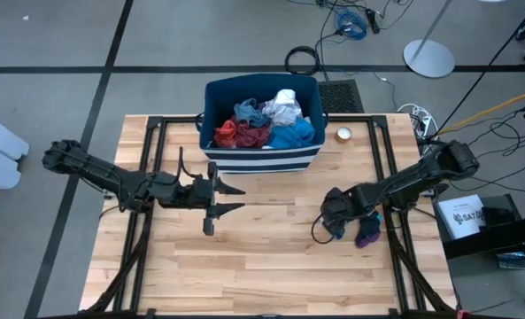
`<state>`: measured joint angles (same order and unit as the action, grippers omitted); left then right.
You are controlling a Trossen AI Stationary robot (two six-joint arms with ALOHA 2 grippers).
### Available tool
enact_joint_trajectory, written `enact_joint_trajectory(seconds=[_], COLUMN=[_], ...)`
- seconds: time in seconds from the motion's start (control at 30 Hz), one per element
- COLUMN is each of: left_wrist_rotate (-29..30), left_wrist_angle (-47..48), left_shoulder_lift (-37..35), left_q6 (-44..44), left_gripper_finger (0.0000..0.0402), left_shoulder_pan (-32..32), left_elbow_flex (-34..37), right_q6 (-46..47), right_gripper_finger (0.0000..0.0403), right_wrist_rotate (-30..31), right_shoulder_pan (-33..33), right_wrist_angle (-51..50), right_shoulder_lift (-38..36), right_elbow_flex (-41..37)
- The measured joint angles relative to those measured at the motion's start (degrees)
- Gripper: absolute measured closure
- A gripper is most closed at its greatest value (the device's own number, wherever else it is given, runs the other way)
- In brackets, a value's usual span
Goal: Sort clothes
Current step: Put the gray socks into the blue laundry organizer
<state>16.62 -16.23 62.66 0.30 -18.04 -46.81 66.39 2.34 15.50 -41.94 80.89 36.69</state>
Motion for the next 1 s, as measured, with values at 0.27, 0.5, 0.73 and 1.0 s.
enact_joint_trajectory(seconds=[0.27, 0.5, 0.73, 1.0], left_wrist_rotate=[0.00, 0.02, 0.02, 0.02], left_wrist_angle=[-0.17, -0.27, -0.44, -1.48], left_shoulder_lift=[0.01, 0.00, 0.00, 0.00], left_q6=[0.01, 0.02, 0.04, 0.04], left_gripper_finger=[0.0253, 0.0253, 0.0253, 0.0253], left_shoulder_pan=[0.00, 0.00, 0.00, 0.00], left_elbow_flex=[0.00, 0.02, 0.02, 0.02], right_q6=[-0.81, -6.23, -10.43, -16.99], right_gripper_finger=[0.0296, 0.0378, 0.0381, 0.0382], right_wrist_rotate=[2.67, 4.86, 8.34, 12.94], right_shoulder_pan=[1.14, 0.98, 0.92, 0.83], right_wrist_angle=[2.42, -3.85, -14.01, -16.74], right_shoulder_lift=[-0.72, -3.67, -4.32, -4.34], right_elbow_flex=[-3.79, 1.68, 13.03, 27.32])
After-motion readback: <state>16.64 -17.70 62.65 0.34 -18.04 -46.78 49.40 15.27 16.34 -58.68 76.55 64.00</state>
